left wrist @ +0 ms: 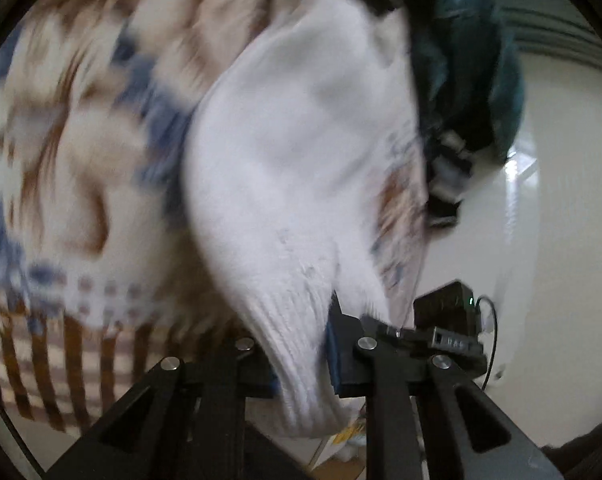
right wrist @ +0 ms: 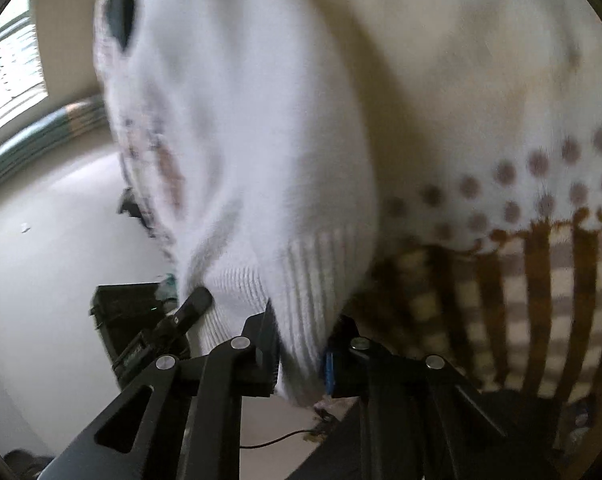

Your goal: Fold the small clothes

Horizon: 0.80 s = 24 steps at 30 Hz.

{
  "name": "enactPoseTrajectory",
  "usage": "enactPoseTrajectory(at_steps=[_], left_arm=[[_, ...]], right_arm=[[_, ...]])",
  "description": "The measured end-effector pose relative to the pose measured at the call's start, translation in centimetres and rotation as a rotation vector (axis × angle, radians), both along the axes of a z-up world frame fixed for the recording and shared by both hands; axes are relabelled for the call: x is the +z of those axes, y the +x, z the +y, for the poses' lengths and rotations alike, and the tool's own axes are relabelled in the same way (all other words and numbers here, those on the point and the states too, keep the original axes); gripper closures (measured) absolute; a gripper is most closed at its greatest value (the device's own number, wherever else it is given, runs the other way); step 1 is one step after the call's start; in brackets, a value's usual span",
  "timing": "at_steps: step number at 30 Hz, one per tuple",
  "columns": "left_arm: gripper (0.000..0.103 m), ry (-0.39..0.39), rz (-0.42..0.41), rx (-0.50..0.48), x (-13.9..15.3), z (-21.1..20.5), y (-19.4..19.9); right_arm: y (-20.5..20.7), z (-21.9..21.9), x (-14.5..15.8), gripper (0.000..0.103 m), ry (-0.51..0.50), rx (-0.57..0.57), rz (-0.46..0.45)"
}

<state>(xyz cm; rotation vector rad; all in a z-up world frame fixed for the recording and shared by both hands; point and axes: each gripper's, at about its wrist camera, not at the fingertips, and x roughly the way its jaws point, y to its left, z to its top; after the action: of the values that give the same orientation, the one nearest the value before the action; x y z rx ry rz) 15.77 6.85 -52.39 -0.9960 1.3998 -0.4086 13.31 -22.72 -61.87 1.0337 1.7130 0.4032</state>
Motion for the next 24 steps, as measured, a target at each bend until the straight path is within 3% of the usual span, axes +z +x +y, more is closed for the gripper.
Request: enactPoseTrajectory(at_steps=[5, 10, 12, 14, 16, 17, 18, 21, 23, 24], left_arm=[[0.089, -0.084, -0.097, 0.073, 3.8, 1.6, 9.4], [0.086, -0.098, -0.164, 0.109, 3.6, 2.9, 22.8], [0.075, -0.112, -0.153, 0.151, 2.6, 3.6, 28.2], [0.035, -0.111, -0.167, 0.187, 2.1, 5.2, 31.6], [0.034, -0.143, -0.191, 0.252, 2.1, 7.5, 33.3], [0.034, -0.128, -0.198, 0.266, 2.3, 8.3, 33.7], [0.034, -0.105, -0.214, 0.268, 2.6, 8.8, 33.7], [0.034, 0.088, -0.254, 0.185, 3.4, 8.7, 32.8], [0.034, 0.23, -0.25, 0.07, 2.5, 7.3, 32.2], [0.034, 0.296, -0.237, 0.002, 1.5, 6.1, 32.1]], right_arm=[[6.8, -0.2, 6.7, 0.086, 0.025, -0.03, -0.143], [20.0, 0.2, 11.0, 0.086, -0.014, -0.072, -0.322], [25.4, 0.7, 11.4, 0.086, -0.046, -0.107, -0.358], [30.9, 1.2, 10.5, 0.085, -0.063, -0.135, -0.376], [35.8, 0.7, 8.7, 0.072, -0.074, -0.182, -0.35], [37.6, 0.6, 8.3, 0.051, -0.068, -0.197, -0.34], [38.9, 0.2, 8.1, 0.037, -0.051, -0.223, -0.344], [39.8, -2.1, 9.5, 0.031, -0.019, -0.281, -0.373], [39.1, -3.0, 10.5, 0.031, -0.106, -0.261, -0.394], [38.5, -3.1, 10.6, 0.031, -0.2, -0.214, -0.403]])
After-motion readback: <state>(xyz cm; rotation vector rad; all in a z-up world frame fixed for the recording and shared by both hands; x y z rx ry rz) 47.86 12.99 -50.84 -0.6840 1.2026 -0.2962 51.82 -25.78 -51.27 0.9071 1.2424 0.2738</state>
